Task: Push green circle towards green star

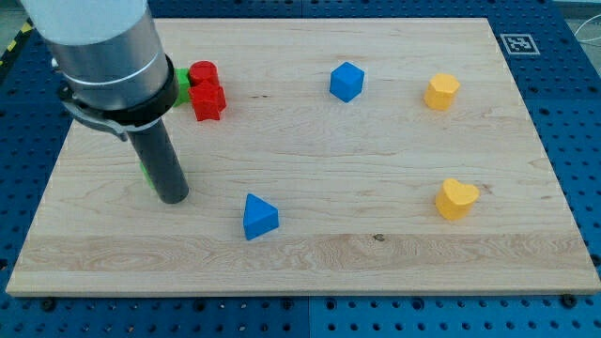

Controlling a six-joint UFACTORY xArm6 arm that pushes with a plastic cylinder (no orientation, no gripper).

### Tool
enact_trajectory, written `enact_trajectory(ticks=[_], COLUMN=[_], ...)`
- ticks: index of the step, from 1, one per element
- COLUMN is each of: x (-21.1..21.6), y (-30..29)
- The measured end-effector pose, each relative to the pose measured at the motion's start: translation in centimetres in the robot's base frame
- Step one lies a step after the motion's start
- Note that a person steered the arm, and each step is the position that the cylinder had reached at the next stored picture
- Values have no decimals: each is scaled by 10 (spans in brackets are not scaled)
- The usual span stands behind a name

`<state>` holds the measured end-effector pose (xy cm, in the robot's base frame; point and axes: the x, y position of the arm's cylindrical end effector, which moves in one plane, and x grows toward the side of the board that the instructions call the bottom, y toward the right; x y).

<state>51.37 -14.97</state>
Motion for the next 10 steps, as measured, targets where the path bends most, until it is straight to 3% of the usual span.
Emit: enact_trajectory(ticks=[3, 6, 10], x=[-28, 4, -46], y=[0, -30, -40])
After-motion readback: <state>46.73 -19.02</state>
